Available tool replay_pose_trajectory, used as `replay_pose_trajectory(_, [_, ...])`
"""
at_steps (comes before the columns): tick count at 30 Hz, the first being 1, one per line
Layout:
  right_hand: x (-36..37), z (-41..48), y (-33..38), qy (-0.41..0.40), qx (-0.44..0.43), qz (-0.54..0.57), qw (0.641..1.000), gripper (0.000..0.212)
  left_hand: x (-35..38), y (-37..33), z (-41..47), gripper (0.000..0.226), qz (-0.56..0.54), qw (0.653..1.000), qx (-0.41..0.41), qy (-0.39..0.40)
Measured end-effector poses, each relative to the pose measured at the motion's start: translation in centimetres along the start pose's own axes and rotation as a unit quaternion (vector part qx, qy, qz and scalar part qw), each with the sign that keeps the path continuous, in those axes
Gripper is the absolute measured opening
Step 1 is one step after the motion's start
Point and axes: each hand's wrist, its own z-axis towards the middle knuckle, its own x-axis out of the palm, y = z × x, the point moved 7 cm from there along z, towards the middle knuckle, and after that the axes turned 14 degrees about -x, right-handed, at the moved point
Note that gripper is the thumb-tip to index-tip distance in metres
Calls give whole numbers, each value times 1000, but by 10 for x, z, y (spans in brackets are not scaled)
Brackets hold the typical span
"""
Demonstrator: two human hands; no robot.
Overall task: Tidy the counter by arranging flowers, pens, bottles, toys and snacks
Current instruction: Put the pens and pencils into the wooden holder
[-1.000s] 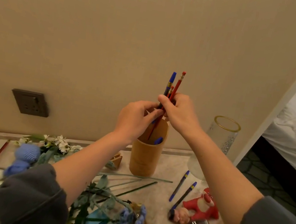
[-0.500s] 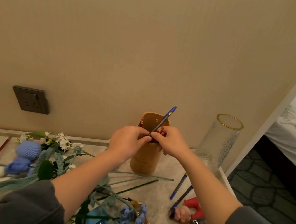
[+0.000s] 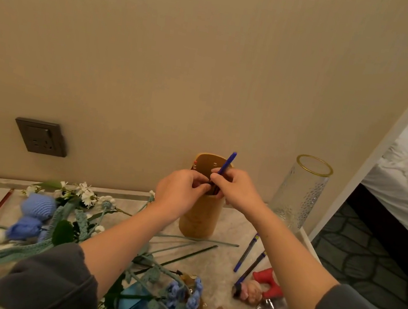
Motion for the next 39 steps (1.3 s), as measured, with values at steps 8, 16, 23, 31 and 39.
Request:
replay_pose_trajectory(8, [-11,-8,7,-40,-17,26,999,32,-9,1,-13,27,-125,992,-2,-32])
replay_pose_trajectory(16, [-46,-57,-22,-118,15,18,993,21,21,-18,-44,13,-160,984,69,20])
replay_pose_trajectory(23, [-51,-108,-79,-23,124,-193,973,19,85,-30,-62,14,-33,985,86,143])
replay_pose_trajectory(31, [-35,-124,-108,103,180,-396,895,19,153,-16,-60,20,134,956,70,250])
replay_pose_trajectory(39, [-8,-117,-139,208,288,-440,825,37,188,-9,-53,28,198,949,43,241])
